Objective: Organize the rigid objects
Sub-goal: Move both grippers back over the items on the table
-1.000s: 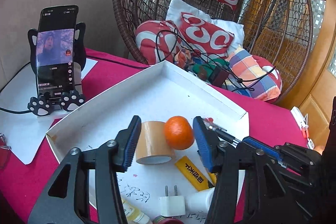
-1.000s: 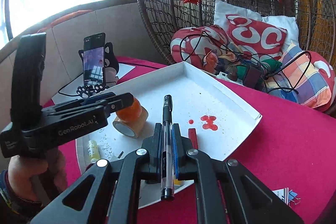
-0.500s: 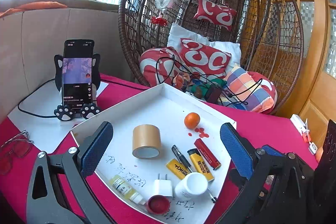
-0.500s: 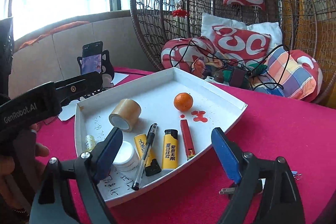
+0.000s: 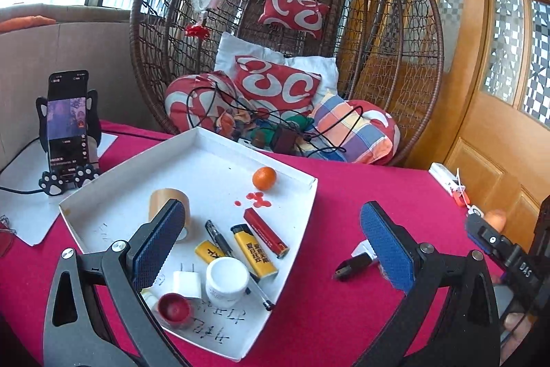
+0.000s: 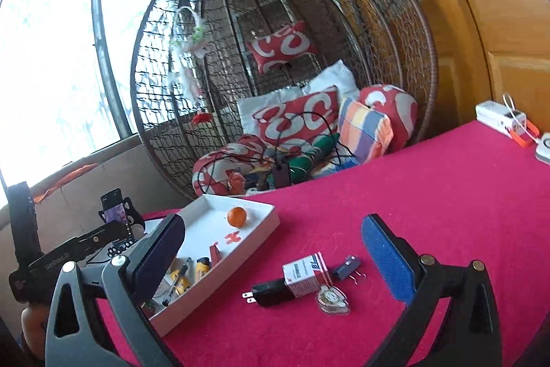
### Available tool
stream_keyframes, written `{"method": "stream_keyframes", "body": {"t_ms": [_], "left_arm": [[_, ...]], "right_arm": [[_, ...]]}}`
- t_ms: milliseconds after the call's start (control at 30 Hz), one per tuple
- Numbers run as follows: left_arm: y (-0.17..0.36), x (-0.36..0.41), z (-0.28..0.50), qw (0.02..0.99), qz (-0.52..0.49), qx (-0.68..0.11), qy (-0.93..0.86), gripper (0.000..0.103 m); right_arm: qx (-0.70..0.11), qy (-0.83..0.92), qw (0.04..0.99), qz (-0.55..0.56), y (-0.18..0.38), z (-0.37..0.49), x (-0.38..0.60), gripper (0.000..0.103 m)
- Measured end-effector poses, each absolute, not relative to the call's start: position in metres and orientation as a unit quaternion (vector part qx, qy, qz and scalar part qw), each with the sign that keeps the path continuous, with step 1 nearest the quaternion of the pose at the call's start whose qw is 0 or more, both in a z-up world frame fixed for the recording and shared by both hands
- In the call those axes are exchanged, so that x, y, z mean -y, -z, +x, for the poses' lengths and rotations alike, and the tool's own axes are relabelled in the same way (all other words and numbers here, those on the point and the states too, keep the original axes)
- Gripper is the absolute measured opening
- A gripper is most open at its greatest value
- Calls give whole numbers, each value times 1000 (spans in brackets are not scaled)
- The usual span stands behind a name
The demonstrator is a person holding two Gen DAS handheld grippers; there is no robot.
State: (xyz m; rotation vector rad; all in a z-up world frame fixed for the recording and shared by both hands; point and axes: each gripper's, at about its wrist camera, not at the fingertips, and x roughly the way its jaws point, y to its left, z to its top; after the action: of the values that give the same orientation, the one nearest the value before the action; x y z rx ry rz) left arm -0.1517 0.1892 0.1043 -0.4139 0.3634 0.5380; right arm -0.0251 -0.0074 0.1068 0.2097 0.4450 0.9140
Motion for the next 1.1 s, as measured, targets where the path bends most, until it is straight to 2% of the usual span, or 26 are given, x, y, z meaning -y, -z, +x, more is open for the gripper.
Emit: {"method": "stream_keyframes", "body": {"t_ms": [300, 533, 767, 1100], "left_arm": [[-85, -164, -120, 926, -193, -238, -222, 103], [-63, -155, -101, 920, -191, -286, -188, 103], [-38, -135, -67, 912, -162, -350, -137, 103], [-19, -132, -4, 906, -81, -397, -122, 103]], "right_arm": [[-255, -293, 916, 102, -61, 10, 75, 103], [-355, -273, 866, 222, -26, 45, 111, 103], [-352, -277, 863, 234, -24, 41, 115, 103], [-337, -293, 857, 258, -22, 44, 123, 103]]}}
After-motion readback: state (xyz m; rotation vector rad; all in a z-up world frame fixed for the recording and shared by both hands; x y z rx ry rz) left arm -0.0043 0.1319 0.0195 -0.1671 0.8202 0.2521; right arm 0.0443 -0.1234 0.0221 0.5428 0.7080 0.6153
